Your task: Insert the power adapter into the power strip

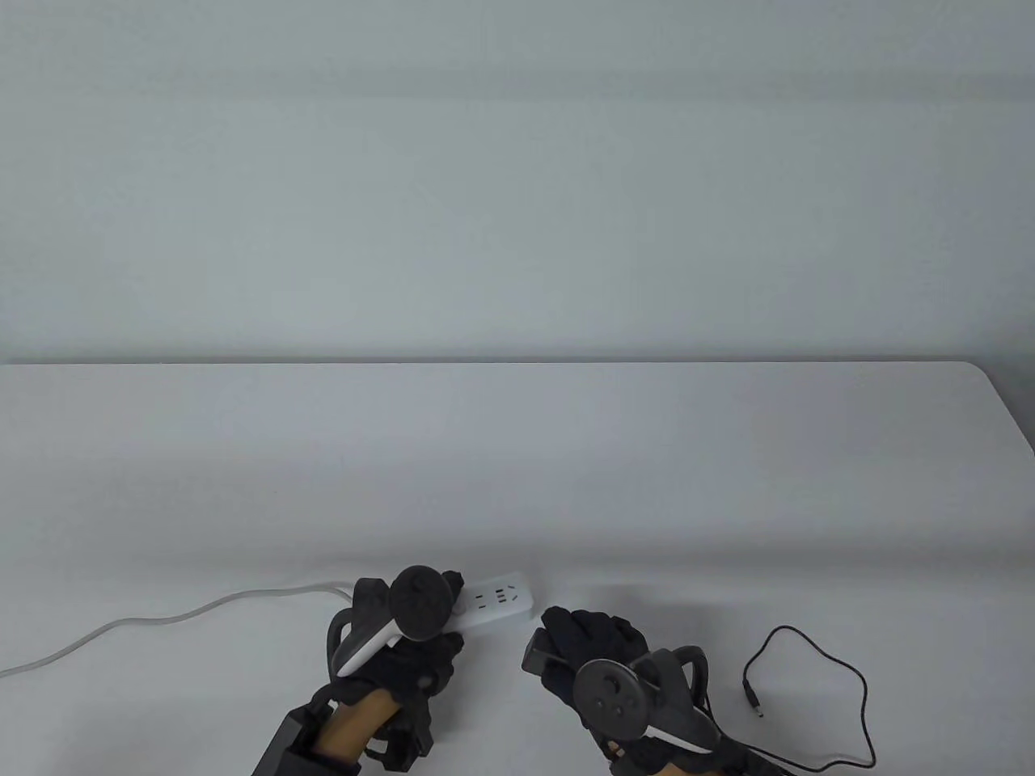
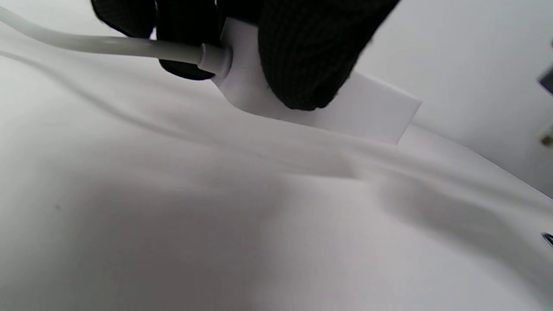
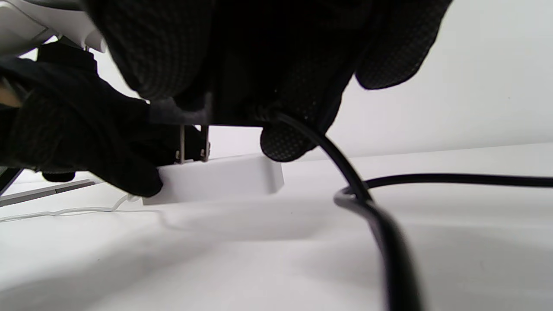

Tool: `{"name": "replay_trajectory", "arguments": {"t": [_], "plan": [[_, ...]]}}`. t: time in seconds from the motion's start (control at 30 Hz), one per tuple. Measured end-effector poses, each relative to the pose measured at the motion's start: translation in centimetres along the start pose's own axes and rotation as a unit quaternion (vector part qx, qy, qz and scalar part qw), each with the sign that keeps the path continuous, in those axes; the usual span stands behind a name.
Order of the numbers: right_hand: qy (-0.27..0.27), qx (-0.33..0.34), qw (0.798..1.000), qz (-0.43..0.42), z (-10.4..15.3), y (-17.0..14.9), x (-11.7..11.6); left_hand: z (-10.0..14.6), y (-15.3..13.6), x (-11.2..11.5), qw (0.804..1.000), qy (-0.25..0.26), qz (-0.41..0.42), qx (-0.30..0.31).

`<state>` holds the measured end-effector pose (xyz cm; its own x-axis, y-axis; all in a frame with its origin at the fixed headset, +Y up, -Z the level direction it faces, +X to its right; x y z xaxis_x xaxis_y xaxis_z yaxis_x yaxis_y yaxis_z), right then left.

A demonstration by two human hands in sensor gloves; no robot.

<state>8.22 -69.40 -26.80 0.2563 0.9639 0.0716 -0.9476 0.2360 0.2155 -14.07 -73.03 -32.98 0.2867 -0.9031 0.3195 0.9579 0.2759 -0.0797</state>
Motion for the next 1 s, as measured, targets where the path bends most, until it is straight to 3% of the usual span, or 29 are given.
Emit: {"name": "replay_trajectory", "arguments": {"t": [0.43,1.0], "plan": [[0.008,-0.003,1.0,0.005,0.0,0.0,-0.2,1.8,2.5,4.1,0.996,-0.047,-0.032,0.073],[0.032,-0.011,0.999,0.025,-0.7,-0.7,-1.1,1.8,2.3,5.8,0.994,-0.05,-0.056,0.078]]}}
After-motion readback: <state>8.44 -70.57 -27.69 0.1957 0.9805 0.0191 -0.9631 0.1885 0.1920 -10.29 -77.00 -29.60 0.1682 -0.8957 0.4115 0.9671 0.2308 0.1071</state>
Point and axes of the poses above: the tracker on the back of each hand, its own y axis roughly to the thumb side, its own z axis roughly from the fingertips to the wrist, x = y × z, the point moved 1 cm from there along -z, roughly from the wrist to the fingertips, and after that the axes turned 15 degrees about -x, right-handed, at the moved point
